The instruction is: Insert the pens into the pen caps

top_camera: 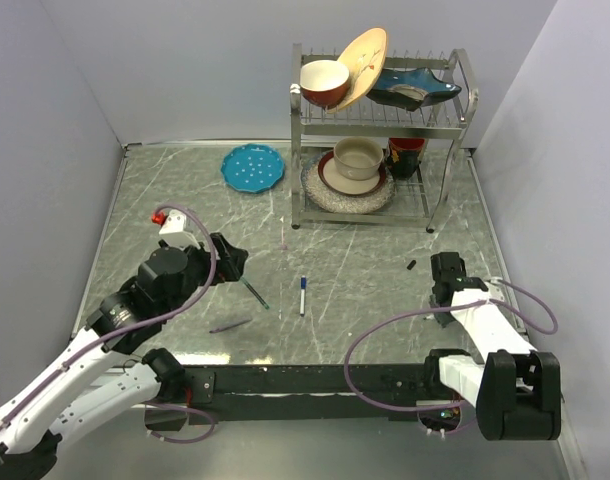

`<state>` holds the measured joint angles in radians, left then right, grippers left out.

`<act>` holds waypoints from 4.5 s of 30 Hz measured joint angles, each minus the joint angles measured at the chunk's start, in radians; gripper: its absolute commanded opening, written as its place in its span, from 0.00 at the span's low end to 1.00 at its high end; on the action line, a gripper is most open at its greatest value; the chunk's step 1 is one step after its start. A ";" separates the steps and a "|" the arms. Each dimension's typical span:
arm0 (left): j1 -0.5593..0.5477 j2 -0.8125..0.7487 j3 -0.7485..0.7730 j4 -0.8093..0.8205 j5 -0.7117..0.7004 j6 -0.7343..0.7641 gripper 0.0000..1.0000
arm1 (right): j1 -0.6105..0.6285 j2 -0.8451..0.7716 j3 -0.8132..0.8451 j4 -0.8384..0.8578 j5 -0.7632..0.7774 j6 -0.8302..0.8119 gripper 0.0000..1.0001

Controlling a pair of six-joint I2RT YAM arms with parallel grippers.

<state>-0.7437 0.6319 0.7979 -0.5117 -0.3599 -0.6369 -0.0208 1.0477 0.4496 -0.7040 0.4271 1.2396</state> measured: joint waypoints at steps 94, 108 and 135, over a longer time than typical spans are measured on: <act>-0.003 0.405 -0.062 0.756 0.676 0.233 0.01 | 0.753 -0.389 0.076 0.640 -0.444 0.275 0.76; -0.041 0.334 -0.183 0.958 0.659 0.263 0.01 | 0.756 -0.228 0.103 0.800 -0.416 0.441 0.67; -0.060 0.258 0.030 0.645 0.839 0.211 0.70 | 0.748 -0.320 0.126 0.937 -0.550 -0.296 0.00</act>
<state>-0.8040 0.8902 0.8276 0.1337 0.4789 -0.4263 0.7277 0.7277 0.5758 0.2325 -0.1226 0.9436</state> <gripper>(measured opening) 0.758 0.207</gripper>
